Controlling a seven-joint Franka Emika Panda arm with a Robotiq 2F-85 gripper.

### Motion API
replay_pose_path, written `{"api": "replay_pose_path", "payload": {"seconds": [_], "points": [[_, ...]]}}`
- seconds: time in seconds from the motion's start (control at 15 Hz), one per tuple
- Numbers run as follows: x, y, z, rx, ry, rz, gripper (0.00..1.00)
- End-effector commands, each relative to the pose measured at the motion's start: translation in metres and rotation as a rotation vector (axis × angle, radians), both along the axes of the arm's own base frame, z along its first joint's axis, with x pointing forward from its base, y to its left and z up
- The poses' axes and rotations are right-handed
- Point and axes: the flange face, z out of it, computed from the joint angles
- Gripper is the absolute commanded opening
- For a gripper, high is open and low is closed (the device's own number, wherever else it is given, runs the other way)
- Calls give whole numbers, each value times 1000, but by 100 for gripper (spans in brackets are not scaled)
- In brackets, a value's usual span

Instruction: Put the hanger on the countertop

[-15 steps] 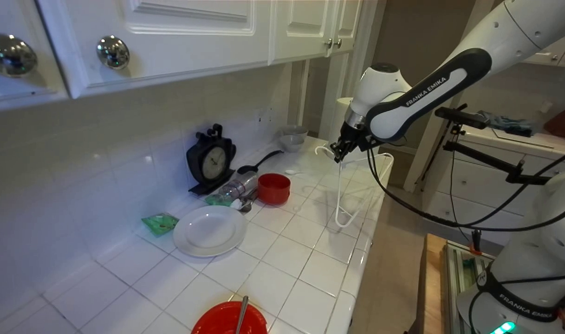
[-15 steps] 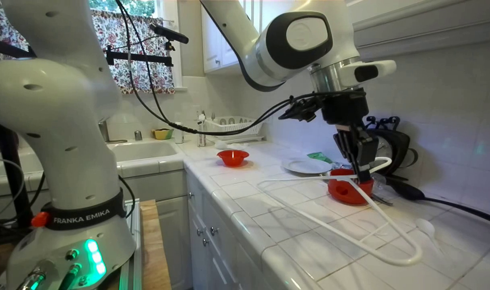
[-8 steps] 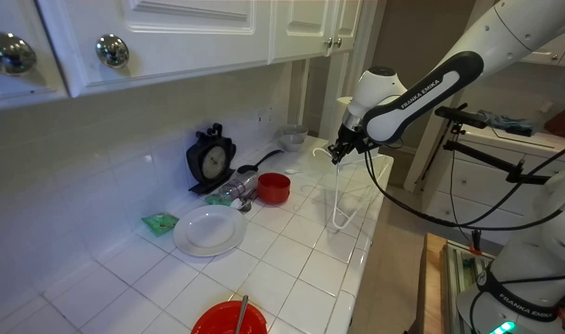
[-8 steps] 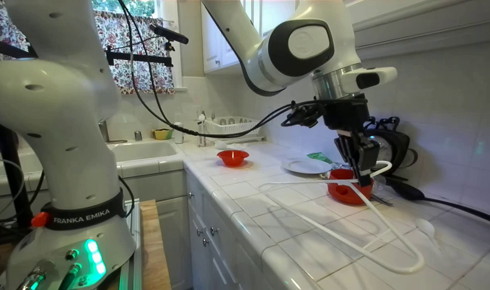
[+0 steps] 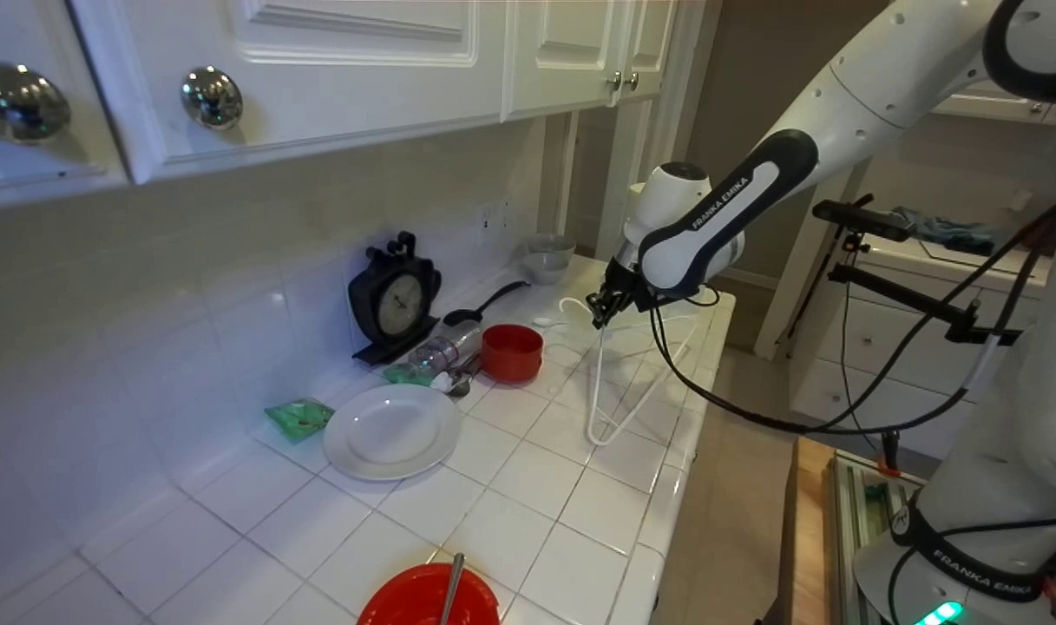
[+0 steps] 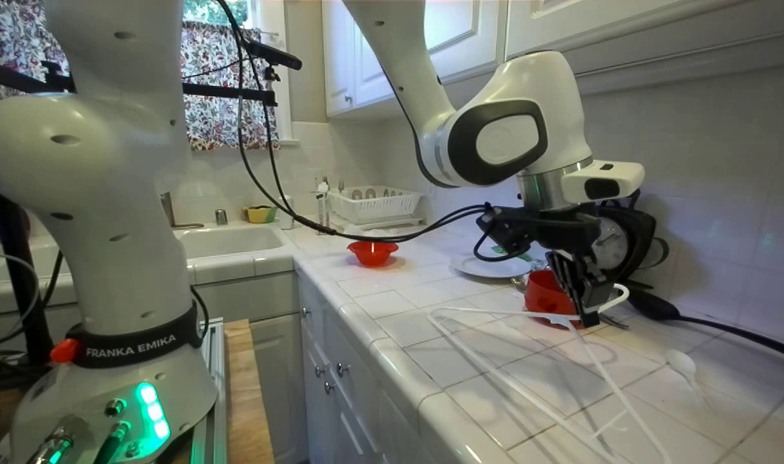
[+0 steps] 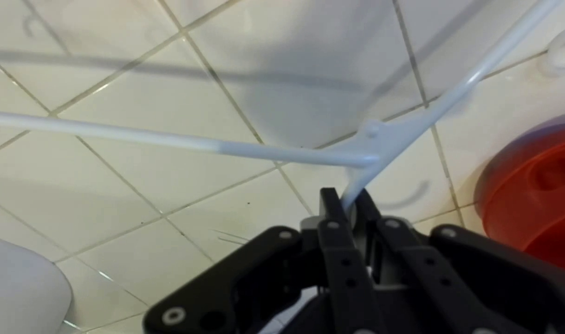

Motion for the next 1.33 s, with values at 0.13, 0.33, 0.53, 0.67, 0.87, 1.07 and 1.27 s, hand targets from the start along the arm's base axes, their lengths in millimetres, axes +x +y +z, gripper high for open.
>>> {"api": "replay_pose_path", "payload": {"seconds": [0.13,0.33,0.53,0.67,0.87,1.07,1.27], "points": [[19,0,-29,44,7,9,7],[24,-1,-40,62,13,9,7],[27,-4,-44,63,22,16,37],[28,-3,-38,56,21,21,49],[24,-1,-17,42,23,20,71],[19,6,5,51,42,28,91],[11,17,34,65,105,15,100]]}}
